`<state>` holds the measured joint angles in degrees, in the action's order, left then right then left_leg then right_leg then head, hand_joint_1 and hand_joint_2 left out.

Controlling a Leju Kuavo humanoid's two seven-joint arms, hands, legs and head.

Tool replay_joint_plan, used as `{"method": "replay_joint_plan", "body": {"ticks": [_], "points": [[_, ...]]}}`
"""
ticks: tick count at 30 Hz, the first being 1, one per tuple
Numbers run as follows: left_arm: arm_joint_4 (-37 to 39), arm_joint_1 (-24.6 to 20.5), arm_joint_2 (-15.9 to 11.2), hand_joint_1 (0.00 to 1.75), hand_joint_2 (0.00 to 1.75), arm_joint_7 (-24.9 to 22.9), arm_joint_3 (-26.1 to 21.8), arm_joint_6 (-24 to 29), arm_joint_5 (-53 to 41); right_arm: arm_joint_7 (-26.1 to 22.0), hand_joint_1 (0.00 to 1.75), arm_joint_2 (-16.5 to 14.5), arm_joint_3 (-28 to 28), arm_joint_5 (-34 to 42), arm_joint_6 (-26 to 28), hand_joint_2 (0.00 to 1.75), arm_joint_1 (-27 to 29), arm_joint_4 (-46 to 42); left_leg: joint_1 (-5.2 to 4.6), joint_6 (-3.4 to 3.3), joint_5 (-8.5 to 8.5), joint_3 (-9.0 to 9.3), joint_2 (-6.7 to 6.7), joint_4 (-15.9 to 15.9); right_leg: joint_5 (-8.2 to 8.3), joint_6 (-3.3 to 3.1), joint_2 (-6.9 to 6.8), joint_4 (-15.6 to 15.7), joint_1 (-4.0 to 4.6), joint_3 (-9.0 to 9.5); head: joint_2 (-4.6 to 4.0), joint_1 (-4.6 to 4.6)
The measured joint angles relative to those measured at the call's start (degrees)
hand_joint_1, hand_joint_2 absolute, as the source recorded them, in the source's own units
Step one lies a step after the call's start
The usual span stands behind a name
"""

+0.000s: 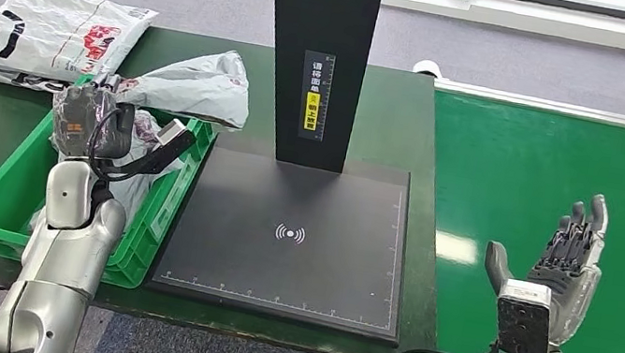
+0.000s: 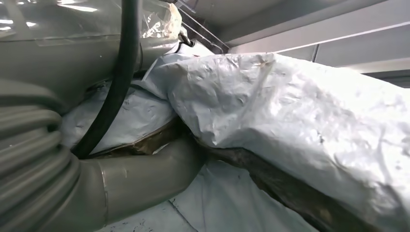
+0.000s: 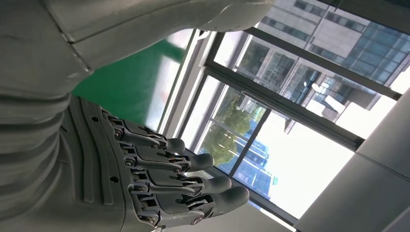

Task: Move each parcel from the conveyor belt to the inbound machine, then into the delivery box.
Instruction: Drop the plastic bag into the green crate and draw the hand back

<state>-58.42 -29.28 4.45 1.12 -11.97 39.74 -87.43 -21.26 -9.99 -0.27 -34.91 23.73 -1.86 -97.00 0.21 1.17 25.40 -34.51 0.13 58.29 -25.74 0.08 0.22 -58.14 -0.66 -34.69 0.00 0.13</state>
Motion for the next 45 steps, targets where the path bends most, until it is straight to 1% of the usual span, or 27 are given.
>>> {"method": "replay_joint_plan", "body": {"ticks": [2,3,4,6,7,8,11,15,19,21,28,41,45], "points": [[0.91,-0.44,-0.29,1.75,1.75,-2.62,0.68,-1.79,0.0,-0.01,0.0,-0.01,-0.09,-0.18,-0.15,1.75,0.01,-0.08,0.0,0.0,0.0,0.0,0.0,0.0,0.0,0.0,0.0,0.0,0.0,0.0,0.0,0.0],[2.11,-1.08,-0.63,1.75,1.75,-4.99,1.59,-3.62,-0.01,-0.01,0.0,-0.04,-0.22,-0.36,-0.36,1.75,0.01,-0.11,0.0,0.0,0.0,0.0,0.0,0.0,0.0,0.0,-0.02,0.0,0.0,0.0,0.0,0.0],[4.19,-2.04,-1.16,1.75,1.75,-8.32,3.28,-6.47,-0.02,-0.04,0.0,-0.11,-0.45,-0.63,-0.68,1.75,-0.01,-0.13,0.0,0.0,0.0,0.0,-0.01,0.0,0.0,0.0,-0.05,0.0,0.0,0.02,0.0,0.0],[9.54,-4.19,-2.67,1.75,1.75,-16.08,8.28,-14.02,-0.04,-0.14,0.0,-0.41,-1.03,-1.3,-1.66,1.75,-0.07,-0.15,0.0,-0.01,-0.01,0.02,-0.05,-0.01,0.0,0.0,-0.09,0.0,0.0,0.09,0.0,0.0],[12.12,-4.89,-3.45,1.75,1.75,-19.32,11.0,-17.61,-0.04,-0.2,0.0,-0.6,-1.25,-1.62,-2.15,1.75,-0.11,-0.15,0.0,0.0,-0.01,0.04,-0.03,-0.02,0.01,-0.01,-0.07,0.0,0.0,0.1,0.0,0.0],[14.15,-5.31,-4.08,1.75,1.75,-21.33,13.14,-20.26,-0.04,-0.28,0.0,-0.78,-1.4,-1.9,-2.62,1.75,-0.13,-0.15,0.0,0.0,-0.01,0.06,0.01,-0.02,0.03,-0.02,-0.03,0.0,0.0,0.1,0.0,0.0],[19.29,-6.66,-5.02,1.75,1.75,-24.03,16.93,-25.32,-0.07,-0.67,0.0,-1.31,-2.03,-2.58,-3.89,1.75,-0.36,-0.14,0.0,0.01,-0.02,0.08,0.02,-0.03,0.04,-0.02,-0.03,-0.01,-0.02,0.14,0.0,0.0],[23.97,-8.72,-6.19,1.75,1.75,-27.25,19.21,-30.52,-0.11,-1.09,0.0,-1.68,-2.36,-2.98,-4.84,1.75,-1.07,0.05,0.0,-0.01,0.0,0.25,-0.1,-0.08,-0.02,0.01,-0.13,-0.01,-0.11,0.33,0.0,0.0],[25.94,-9.29,-7.22,1.75,1.75,-30.22,20.39,-32.62,-0.13,-1.18,0.0,-1.84,-2.37,-2.99,-5.13,1.75,-1.26,0.49,-0.01,0.0,0.01,0.33,-0.06,-0.1,-0.02,0.01,-0.1,-0.01,-0.13,0.39,0.0,0.0],[26.59,-9.34,-7.67,1.75,1.75,-30.85,20.94,-33.08,-0.13,-1.19,0.0,-1.89,-2.37,-2.99,-5.13,1.75,-1.33,0.73,-0.01,0.0,0.01,0.37,0.0,-0.1,-0.01,0.01,-0.05,-0.01,-0.12,0.39,0.0,0.0],[27.91,-9.18,-8.31,1.75,1.75,-31.02,21.59,-33.55,-0.13,-1.19,0.0,-1.92,-2.37,-2.99,-5.13,1.75,-1.4,1.22,0.0,0.01,0.0,0.37,0.02,-0.1,0.0,0.0,-0.03,-0.02,-0.1,0.38,0.0,0.0],[28.36,-9.21,-8.43,1.75,1.75,-31.04,21.65,-33.57,-0.13,-1.19,0.0,-1.92,-2.37,-2.98,-5.13,1.75,-1.43,1.39,-0.01,0.02,0.0,0.39,0.03,-0.11,-0.01,-0.01,-0.02,-0.03,-0.09,0.38,0.0,0.0],[28.39,-9.21,-8.52,1.75,1.75,-32.16,21.65,-33.25,-0.13,-1.2,0.0,-1.92,-2.37,-2.8,-5.16,1.75,-1.43,1.4,-0.01,0.02,0.0,0.39,0.03,-0.11,-0.01,-0.01,-0.02,-0.03,-0.09,0.39,0.0,0.0]]}}
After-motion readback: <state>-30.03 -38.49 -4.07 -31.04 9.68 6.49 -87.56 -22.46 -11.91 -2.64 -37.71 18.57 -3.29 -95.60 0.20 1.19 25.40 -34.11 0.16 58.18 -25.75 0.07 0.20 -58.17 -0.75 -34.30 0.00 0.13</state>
